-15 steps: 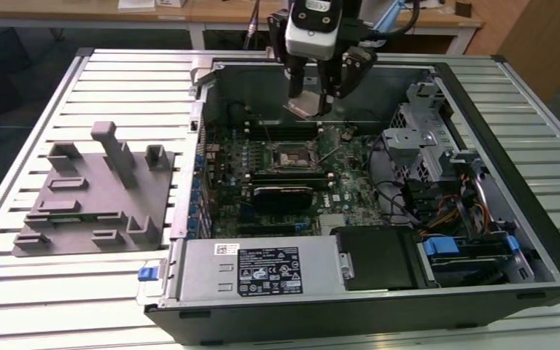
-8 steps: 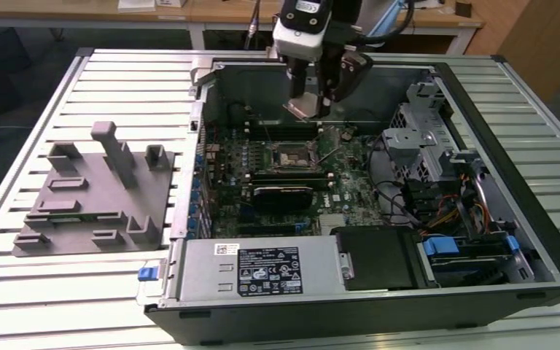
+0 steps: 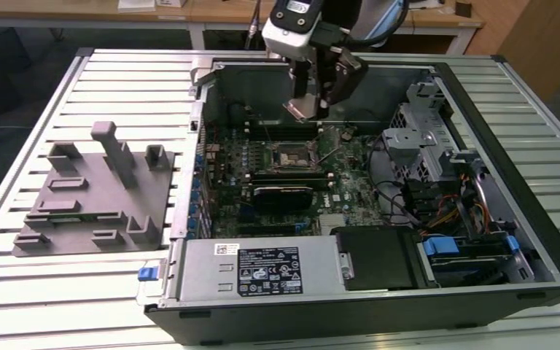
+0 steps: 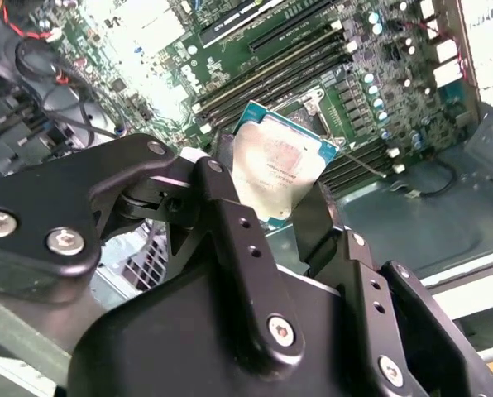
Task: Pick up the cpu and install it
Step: 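Place the cpu into insertion slot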
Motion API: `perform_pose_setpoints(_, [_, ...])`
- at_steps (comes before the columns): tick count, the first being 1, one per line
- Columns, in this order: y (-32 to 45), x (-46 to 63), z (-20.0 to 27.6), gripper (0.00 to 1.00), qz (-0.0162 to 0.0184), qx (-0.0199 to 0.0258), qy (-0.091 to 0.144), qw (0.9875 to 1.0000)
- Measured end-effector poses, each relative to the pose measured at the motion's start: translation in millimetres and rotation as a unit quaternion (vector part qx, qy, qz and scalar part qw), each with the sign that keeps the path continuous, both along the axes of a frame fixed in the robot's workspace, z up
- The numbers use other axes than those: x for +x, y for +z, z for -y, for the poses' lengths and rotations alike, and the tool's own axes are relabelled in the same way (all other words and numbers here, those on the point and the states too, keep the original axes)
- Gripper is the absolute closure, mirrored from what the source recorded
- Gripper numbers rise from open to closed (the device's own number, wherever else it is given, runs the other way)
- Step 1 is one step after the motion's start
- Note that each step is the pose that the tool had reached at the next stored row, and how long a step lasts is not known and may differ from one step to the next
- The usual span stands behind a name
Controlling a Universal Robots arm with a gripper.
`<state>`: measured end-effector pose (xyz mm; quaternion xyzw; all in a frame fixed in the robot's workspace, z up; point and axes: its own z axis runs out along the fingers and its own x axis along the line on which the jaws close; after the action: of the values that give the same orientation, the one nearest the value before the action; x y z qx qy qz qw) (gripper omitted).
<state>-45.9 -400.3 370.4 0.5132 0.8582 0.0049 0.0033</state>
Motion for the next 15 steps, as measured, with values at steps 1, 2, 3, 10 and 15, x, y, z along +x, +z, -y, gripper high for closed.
perform_pose_setpoints(1, [-0.3, 0.0, 0.0, 0.47, 0.0000, 0.0000, -0.007, 1.0000])
perform_pose_setpoints(2, [-0.5, 0.0, -0.1, 0.47, 0.0000, 0.0000, -0.014, 0.9999])
perform_pose_setpoints(3, [-0.7, 0.0, -0.1, 0.47, 0.0000, -0.0001, -0.020, 0.9998])
perform_pose_setpoints(10, [-2.3, 0.0, -0.6, 0.47, 0.0000, -0.0002, -0.064, 0.9980])
perform_pose_setpoints(15, [-3.4, 0.0, -1.0, 0.47, 0.0000, -0.0004, -0.094, 0.9955])
